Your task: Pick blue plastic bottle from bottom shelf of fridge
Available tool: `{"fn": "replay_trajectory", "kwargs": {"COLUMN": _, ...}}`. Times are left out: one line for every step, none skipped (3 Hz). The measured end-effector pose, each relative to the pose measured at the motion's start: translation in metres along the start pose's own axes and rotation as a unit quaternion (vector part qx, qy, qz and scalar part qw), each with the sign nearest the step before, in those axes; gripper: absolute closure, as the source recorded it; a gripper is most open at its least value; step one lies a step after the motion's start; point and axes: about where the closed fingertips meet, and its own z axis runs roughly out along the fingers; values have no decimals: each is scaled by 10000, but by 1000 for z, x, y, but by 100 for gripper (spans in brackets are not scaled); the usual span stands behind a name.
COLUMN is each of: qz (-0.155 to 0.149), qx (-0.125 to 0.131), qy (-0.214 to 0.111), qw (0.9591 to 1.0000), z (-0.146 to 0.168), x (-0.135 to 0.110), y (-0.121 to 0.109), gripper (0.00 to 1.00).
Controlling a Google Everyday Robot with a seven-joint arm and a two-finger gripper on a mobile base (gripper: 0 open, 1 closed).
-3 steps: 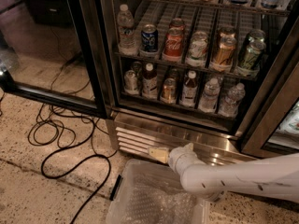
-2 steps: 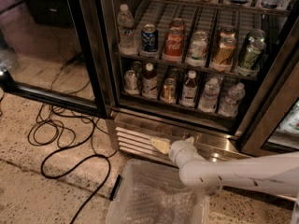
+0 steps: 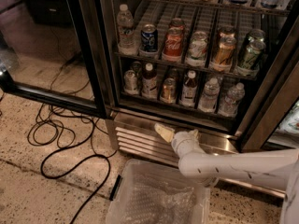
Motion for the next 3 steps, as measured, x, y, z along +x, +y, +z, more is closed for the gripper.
{"fn": "replay_trajectory", "kwargs": {"qz": 3, "qx": 2, "qy": -10, "qw": 10000, "z": 0, "x": -1, "y": 0, "gripper": 0}}
{"fn": "replay_trajectory", "kwargs": {"qz": 8, "qx": -71, "qy": -230, "qw": 9997, "z": 11, "x": -6, "y": 4, "gripper": 0}}
{"fn": "replay_trajectory", "kwargs": {"qz": 49, "qx": 113, "qy": -678, "qw": 9976, "z": 35, "x": -24, "y": -1, "gripper": 0}}
